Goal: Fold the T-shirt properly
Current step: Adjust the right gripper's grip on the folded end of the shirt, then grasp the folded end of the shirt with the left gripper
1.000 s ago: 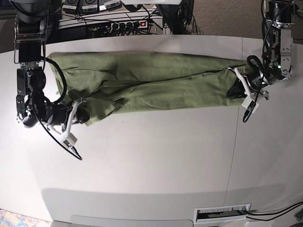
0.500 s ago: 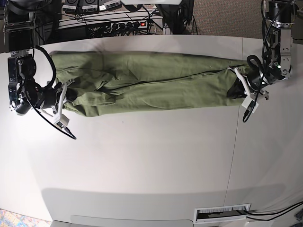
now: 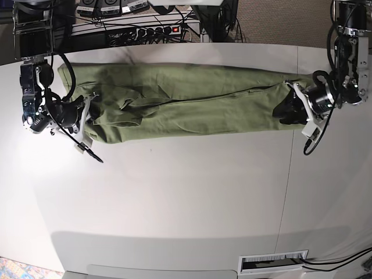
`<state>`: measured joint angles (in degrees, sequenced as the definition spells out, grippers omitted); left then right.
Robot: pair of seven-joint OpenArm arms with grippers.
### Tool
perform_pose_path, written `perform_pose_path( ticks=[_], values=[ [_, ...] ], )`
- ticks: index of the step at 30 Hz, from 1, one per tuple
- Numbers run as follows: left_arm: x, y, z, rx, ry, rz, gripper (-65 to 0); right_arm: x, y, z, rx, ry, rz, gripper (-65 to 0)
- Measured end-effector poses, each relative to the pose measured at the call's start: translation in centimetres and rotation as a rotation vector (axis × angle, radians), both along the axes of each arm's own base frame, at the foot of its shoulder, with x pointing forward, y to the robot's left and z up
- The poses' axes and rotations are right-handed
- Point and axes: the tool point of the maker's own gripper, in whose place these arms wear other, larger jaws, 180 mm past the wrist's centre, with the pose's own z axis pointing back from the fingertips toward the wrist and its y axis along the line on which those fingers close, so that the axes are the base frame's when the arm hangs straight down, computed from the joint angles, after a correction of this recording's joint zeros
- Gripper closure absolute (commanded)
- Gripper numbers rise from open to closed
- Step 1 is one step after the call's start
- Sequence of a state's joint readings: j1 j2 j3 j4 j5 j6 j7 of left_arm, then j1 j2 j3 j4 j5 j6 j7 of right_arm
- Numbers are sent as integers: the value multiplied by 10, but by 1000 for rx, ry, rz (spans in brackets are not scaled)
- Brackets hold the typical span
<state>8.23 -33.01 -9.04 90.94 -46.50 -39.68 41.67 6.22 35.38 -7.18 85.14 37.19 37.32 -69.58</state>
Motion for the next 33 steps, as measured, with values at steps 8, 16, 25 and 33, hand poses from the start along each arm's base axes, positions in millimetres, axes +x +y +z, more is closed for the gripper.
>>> perform_pose_path(
  ticks=[8, 16, 25, 33],
  values=[
    [2, 52, -7, 134, 117, 164, -227, 0, -1, 0, -4, -2, 0, -101],
    [-2, 99, -13, 239, 225, 349, -233, 0, -1, 0, -4, -1, 0, -101],
    [-23, 92, -39, 132, 358, 383, -233, -1, -1, -1, -7, 4, 0, -101],
    [-26, 81, -40, 6, 386, 357, -232, -1, -1, -1, -7, 4, 0, -101]
  ],
)
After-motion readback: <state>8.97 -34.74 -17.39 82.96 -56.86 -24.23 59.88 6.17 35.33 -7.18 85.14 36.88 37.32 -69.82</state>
